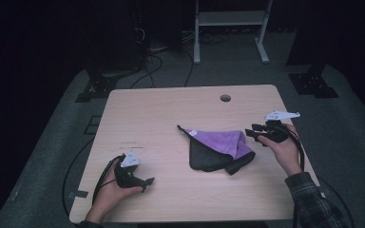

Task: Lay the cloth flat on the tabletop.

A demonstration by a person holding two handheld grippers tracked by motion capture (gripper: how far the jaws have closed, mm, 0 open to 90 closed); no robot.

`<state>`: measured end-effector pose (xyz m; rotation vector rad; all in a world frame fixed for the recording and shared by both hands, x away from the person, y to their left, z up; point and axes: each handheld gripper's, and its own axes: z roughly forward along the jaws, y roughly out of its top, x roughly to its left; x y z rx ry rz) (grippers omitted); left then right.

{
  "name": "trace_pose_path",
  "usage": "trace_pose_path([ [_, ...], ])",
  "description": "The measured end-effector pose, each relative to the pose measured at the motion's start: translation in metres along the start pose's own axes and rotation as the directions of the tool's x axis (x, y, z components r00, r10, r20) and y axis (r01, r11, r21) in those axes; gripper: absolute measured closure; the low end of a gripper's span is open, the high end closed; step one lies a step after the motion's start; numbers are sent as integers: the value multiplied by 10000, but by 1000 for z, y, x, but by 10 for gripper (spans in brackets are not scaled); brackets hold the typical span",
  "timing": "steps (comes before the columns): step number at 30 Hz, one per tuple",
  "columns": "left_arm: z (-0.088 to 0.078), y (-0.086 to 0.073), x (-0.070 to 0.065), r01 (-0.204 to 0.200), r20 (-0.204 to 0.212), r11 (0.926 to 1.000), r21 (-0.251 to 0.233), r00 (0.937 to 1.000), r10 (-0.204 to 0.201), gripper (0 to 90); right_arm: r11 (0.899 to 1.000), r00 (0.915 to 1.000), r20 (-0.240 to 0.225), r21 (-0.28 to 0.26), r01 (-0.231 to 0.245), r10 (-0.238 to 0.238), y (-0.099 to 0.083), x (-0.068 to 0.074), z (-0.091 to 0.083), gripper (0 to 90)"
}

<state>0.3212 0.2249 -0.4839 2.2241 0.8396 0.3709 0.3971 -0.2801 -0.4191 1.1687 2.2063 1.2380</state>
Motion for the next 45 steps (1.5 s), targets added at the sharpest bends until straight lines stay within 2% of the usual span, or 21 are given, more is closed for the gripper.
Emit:
trace_pose_path([
  [2, 0, 0, 0, 9, -5, 10000, 4, 10000, -9, 0, 9997, 9987, -446, -47, 257, -259, -2, 16, -4, 562],
  [3, 0, 0, 0, 9, -5, 10000, 4, 10000, -9, 0, 9997, 9987, -446, -47, 257, -259, -2, 16, -4, 562],
  [4, 0, 0, 0, 8, -4, 10000, 3, 10000, -8, 0, 9991, 9948, -918, -28, 432, -433, -5, 30, -5, 550],
  [5, 0, 0, 0, 9, -3, 10000, -2, 10000, -9, 0, 9991, 9948, -918, -28, 432, -433, -5, 30, -5, 550],
  [6, 0, 0, 0, 3, 1, 10000, 19, 10000, -3, 0, 9980, 9913, -1159, 44, 630, -621, -7, 42, -4, 527],
  [9, -1, 0, 0, -4, 2, 10000, 25, 10000, 4, 0, 9971, 9861, -1489, 72, 754, -735, -12, 53, -4, 511],
  [12, -1, 0, 0, -10, -1, 10000, 32, 10000, 10, 0, 9932, 9769, -1865, 329, 1119, -1039, -21, 66, -1, 498],
  [13, -1, 0, 0, -11, -4, 10000, 35, 10000, 11, 0, 9870, 9763, -1720, 701, 1450, -1312, -26, 71, 3, 515],
  [15, -1, 0, 0, -8, -5, 10000, 34, 10000, 8, 0, 9850, 9751, -1756, 825, 1515, -1352, -28, 72, 6, 524],
  [16, -1, 0, 0, -9, -5, 10000, 35, 10000, 9, 0, 9825, 9723, -1892, 991, 1576, -1369, -30, 73, 10, 649],
  [17, -1, 0, 0, -12, -4, 10000, 37, 10000, 12, 0, 9815, 9716, -1885, 990, 1638, -1431, -29, 74, 11, 705],
  [18, -1, 0, 0, -10, -5, 10000, 36, 10000, 10, 0, 9815, 9716, -1885, 990, 1638, -1431, -29, 74, 11, 705],
  [19, -1, 0, 0, -11, -3, 10000, 35, 10000, 11, 0, 9812, 9713, -1880, 982, 1662, -1457, -28, 73, 12, 767],
  [21, -1, 0, 0, -8, -7, 10000, 25, 10000, 8, 0, 9818, 9737, -1736, 930, 1656, -1478, -23, 73, 13, 813],
  [28, -1, -1, 0, 3, -14, 10000, 6, 10000, -3, 0, 9847, 9737, -1496, 31, 1742, -1718, 17, 74, 23, 828],
  [29, -1, -1, 0, 29, -13, 10000, -14, 10000, -29, 0, 9847, 9737, -1496, 31, 1742, -1718, 17, 74, 23, 828],
  [32, -1, 0, 0, -20, -25, 10000, 6, 10000, 20, 0, 9882, 9794, -1319, -299, 1501, -1528, 40, 70, 39, 828],
  [35, -1, -1, 0, 0, -15, 10000, 6, 10000, 0, 0, 9904, 9843, -1143, -469, 1300, -1346, 50, 66, 49, 828],
  [38, -1, -1, 0, 0, -14, 10000, 6, 10000, 1, 0, 9932, 9912, -809, -587, 1003, -1049, 62, 57, 65, 829],
  [42, -1, -1, 0, 4, -15, 10000, 6, 10000, -4, 0, 9979, 9981, -265, -368, 539, -549, 70, 41, 91, 825],
  [45, -1, -1, 0, 3, -12, 10000, 7, 10000, -3, 0, 9990, 9991, 38, -154, 430, -430, 70, 34, 99, 793],
])
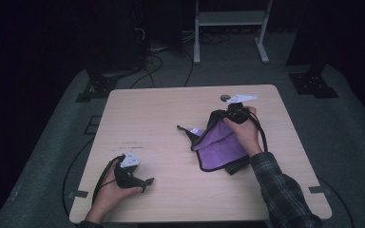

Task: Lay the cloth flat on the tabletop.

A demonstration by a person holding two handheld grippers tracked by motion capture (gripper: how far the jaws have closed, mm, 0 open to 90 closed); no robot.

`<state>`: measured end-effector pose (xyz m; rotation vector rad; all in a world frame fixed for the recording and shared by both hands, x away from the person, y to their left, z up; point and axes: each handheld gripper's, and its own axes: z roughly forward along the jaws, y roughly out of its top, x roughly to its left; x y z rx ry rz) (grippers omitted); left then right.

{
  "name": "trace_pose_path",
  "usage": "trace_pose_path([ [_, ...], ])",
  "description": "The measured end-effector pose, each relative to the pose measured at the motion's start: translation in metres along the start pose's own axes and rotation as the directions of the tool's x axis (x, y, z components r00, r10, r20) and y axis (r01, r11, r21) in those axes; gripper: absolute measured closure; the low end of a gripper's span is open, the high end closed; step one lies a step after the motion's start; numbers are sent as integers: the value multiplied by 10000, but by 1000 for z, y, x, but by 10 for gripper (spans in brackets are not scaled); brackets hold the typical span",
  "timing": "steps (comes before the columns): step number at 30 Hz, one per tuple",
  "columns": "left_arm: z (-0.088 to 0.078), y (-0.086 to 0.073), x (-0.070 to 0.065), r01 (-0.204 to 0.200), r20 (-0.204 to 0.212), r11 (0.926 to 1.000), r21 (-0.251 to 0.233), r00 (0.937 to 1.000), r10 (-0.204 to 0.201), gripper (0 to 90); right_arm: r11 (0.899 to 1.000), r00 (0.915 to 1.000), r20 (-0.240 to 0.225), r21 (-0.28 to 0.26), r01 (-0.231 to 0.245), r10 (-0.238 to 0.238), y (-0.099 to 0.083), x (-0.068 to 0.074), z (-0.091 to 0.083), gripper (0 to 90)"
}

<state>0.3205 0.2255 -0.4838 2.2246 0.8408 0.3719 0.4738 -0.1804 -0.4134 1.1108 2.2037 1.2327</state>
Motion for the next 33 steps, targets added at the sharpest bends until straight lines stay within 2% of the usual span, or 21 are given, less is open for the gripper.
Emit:
trace_pose_path([
  [2, 0, 0, 0, 3, -2, 10000, -1, 10000, -3, 0, 9999, 9997, 241, -38, -102, 103, -2, -5, 3, 666],
  [4, 0, 0, 0, 4, -1, 10000, -1, 10000, -4, 0, 10000, 9999, 123, 48, -39, 38, -3, -4, 0, 589],
  [6, 0, 0, 0, 4, -1, 10000, 0, 10000, -4, 0, 9999, 9998, 85, -28, 168, -168, -3, -1, -6, 568],
  [10, 0, 0, 0, 2, -4, 10000, -1, 10000, -2, 0, 9991, 9986, -411, -288, 311, -322, -9, 12, -21, 546],
  [12, 0, 0, 0, 1, -4, 10000, -1, 10000, -1, 0, 9985, 9958, -781, -319, 450, -474, -14, 21, -26, 541],
  [13, 0, 0, 0, -19, -14, 10000, -2, 10000, 19, 0, 9978, 9921, -1083, -267, 611, -636, -19, 32, -28, 538],
  [14, 0, 0, 0, -19, -18, 10000, -1, 10000, 19, 0, 9978, 9921, -1083, -267, 611, -636, -19, 32, -28, 538],
  [16, 0, 0, 0, -3, -12, 10000, -1, 10000, 3, 0, 9971, 9873, -1394, -175, 747, -764, -24, 42, -27, 530],
  [20, 0, 0, 0, -12, -18, 10000, -1, 10000, 12, 0, 9941, 9753, -1942, 43, 1085, -1056, -32, 64, -19, 511],
  [21, 0, 0, 0, -17, -19, 10000, 0, 10000, 17, 0, 9914, 9684, -2160, 112, 1302, -1248, -35, 75, -12, 494],
  [22, 0, 0, 0, -18, -19, 10000, -1, 10000, 18, 0, 9914, 9684, -2160, 112, 1302, -1248, -35, 75, -12, 494],
  [27, 0, 0, 0, -17, -19, 10000, 0, 10000, 17, 0, 9837, 9604, -2301, 498, 1728, -1570, -41, 99, 9, 476],
  [29, 0, 0, 0, 3, -8, 10000, 1, 10000, -3, 0, 9764, 9551, -2277, 592, 2079, -1896, -42, 106, 17, 469],
  [31, 0, 0, 0, 3, -7, 10000, 2, 10000, -3, 0, 9643, 9483, -2182, 788, 2527, -2306, -46, 114, 27, 468],
  [33, 0, 0, 0, 3, -7, 10000, -1, 10000, -3, 0, 9631, 9484, -2139, 825, 2561, -2339, -47, 115, 31, 468],
])
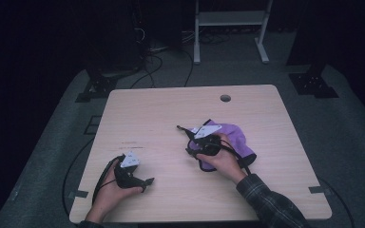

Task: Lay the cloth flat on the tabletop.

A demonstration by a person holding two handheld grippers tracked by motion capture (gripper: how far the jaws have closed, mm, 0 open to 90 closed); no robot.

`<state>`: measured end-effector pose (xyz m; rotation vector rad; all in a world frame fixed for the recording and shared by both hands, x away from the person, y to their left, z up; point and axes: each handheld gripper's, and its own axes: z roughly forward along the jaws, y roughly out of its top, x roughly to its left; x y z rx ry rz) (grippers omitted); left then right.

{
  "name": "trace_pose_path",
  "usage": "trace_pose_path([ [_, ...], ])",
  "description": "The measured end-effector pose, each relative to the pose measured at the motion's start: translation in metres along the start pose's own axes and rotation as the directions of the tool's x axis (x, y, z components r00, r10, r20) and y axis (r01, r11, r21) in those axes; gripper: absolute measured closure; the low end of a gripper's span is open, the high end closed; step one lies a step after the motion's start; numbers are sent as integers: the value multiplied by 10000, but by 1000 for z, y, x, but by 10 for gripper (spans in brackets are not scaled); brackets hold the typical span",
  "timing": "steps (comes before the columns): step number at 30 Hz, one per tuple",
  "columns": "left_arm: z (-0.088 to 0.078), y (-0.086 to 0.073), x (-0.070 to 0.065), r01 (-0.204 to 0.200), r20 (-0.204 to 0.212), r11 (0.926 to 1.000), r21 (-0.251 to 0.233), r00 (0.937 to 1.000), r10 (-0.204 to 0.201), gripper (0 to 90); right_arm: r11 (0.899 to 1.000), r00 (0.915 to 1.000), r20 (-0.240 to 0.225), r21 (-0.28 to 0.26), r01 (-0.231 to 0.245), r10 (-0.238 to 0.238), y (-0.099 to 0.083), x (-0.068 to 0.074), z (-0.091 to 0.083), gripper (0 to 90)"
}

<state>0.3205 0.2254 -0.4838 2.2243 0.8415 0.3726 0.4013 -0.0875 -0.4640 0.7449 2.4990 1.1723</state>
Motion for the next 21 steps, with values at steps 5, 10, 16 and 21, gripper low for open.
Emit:
trace_pose_path([
  [5, 0, 0, 0, 2, 0, 10000, 0, 10000, -2, 0, 9996, 9995, 317, 264, 64, -72, -2, -1, 11, 527],
  [10, 0, 0, 0, -2, -3, 10000, -1, 10000, 2, 0, 9970, 9950, 760, 474, 609, -644, -3, 5, 14, 574],
  [16, 0, 0, 0, -1, -2, 10000, -3, 10000, 1, 0, 9913, 9893, 871, 702, 1113, -1173, -3, 12, 16, 806],
  [21, 0, 0, 0, -2, -2, 10000, -1, 10000, 2, 0, 9980, 9979, 497, 515, 379, -404, -4, 4, 13, 859],
])
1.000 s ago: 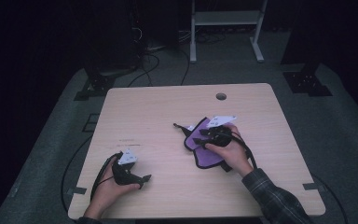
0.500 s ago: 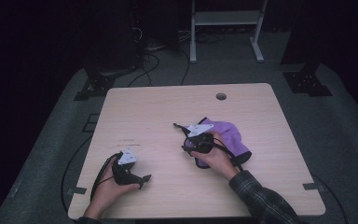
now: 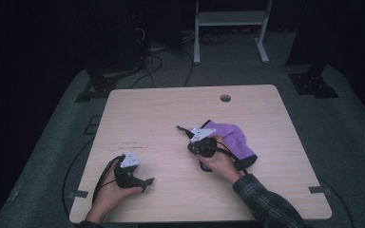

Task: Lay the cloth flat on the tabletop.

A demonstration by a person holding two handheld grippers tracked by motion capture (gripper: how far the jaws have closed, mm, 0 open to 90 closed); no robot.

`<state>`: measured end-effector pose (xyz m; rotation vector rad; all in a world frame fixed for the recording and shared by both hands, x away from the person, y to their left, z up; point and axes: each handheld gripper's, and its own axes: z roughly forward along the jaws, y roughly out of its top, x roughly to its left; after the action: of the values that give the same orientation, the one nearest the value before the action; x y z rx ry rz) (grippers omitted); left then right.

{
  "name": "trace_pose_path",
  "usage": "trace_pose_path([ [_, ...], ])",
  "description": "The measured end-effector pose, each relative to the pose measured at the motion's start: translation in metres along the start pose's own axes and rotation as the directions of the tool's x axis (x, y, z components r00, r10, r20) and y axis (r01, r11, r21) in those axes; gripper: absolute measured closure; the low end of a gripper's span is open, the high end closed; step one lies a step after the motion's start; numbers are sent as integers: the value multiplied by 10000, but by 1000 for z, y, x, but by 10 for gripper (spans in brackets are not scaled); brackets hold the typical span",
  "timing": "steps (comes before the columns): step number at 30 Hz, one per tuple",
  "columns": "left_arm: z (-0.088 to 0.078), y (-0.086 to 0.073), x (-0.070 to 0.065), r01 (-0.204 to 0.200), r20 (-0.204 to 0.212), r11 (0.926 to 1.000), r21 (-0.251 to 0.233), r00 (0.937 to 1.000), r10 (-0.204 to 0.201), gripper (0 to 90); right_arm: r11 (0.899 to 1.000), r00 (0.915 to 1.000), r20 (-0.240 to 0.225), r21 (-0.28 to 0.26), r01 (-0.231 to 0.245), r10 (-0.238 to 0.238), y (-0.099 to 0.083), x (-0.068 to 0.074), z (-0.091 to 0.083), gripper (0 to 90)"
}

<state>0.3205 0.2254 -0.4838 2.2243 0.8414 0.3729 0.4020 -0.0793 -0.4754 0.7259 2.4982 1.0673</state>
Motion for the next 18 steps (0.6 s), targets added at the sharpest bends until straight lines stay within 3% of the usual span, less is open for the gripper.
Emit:
trace_pose_path([
  [3, 0, 0, 0, 1, 1, 10000, 1, 10000, -1, 0, 9984, 9990, -278, -445, -362, 349, 3, -6, -10, 863],
  [8, 0, 0, 0, 55, -39, 10000, -4, 10000, -55, 0, 9927, 9975, -232, -987, -694, 674, 7, -17, -39, 865],
  [14, 0, 0, 0, 90, -71, 10000, -3, 9999, -90, 0, 9895, 9949, 299, -1111, -921, 959, -5, -36, -68, 865],
  [18, 0, 0, 0, 117, -69, 9999, -25, 9999, -117, 0, 9833, 9839, 816, -1025, -1502, 1588, -24, -56, -90, 865],
])
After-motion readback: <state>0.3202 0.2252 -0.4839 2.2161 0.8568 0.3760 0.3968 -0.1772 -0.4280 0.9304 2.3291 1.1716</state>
